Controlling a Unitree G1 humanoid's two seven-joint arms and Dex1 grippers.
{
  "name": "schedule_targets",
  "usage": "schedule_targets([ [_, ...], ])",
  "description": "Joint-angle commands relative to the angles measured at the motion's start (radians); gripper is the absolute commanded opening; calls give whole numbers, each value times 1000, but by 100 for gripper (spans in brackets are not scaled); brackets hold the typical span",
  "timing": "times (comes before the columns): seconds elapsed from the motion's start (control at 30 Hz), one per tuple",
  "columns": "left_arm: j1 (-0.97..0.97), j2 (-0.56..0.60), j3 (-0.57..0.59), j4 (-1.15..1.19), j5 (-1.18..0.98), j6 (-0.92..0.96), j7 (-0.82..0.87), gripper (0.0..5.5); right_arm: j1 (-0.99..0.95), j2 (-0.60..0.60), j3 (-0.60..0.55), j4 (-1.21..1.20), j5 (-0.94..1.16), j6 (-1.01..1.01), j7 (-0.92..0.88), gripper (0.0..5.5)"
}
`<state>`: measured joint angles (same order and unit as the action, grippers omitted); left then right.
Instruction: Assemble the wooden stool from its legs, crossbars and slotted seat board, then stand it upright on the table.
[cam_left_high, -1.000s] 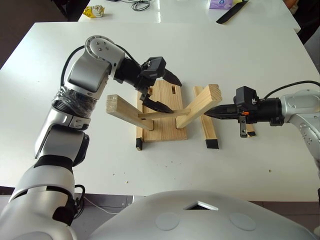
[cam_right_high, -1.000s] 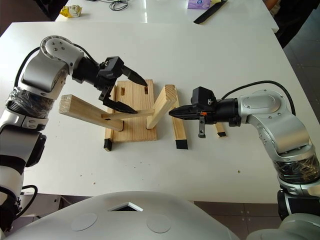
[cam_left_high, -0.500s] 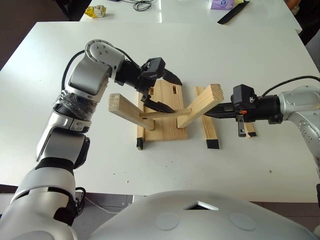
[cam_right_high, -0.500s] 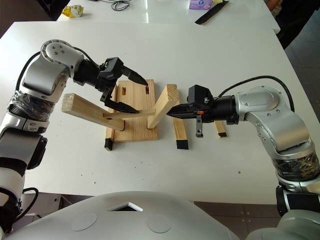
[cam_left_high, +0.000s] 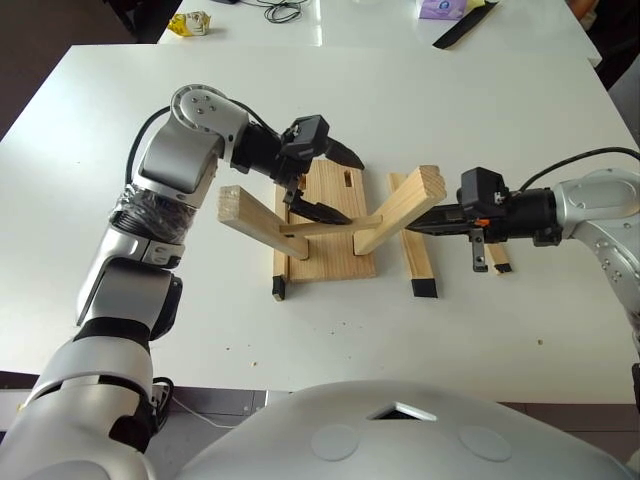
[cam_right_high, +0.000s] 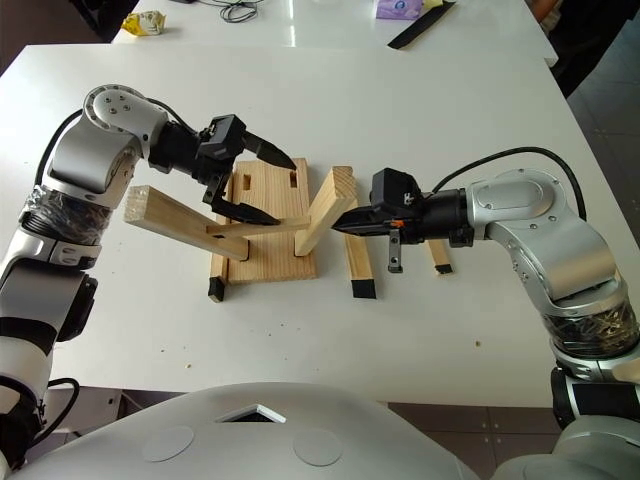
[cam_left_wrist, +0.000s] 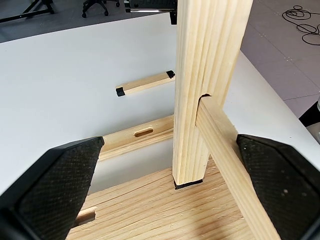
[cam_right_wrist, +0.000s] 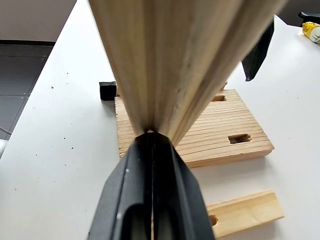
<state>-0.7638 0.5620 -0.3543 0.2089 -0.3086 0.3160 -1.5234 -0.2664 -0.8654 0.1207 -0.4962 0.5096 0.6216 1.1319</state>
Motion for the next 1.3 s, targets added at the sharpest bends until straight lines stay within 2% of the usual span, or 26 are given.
schedule_targets([
  [0.03, 83, 3, -68, 26, 100, -2, 55, 492, -28, 23, 22, -34, 25, -2, 6, 2],
  [0.4, 136, -9, -90, 119, 144, -68, 110, 492, -40, 29, 28, -38, 30, 5, 6, 2],
  [0.57, 118, -45, -64, 162, 136, -79, 169, 492, -49, 32, 33, -31, 27, 2, 10, 2],
  [0.9, -29, -119, 149, 246, 58, -74, 340, 492, -9, 21, -2, 2, -16, -32, -26, 2],
  [1.13, -31, -53, 290, 217, 60, -78, 457, 492, 77, 2, -71, 1, -33, -51, -83, 2],
  [1.3, 59, 39, 424, 87, 62, -49, 598, 492, 182, -20, -228, -21, -13, -37, -139, 2],
])
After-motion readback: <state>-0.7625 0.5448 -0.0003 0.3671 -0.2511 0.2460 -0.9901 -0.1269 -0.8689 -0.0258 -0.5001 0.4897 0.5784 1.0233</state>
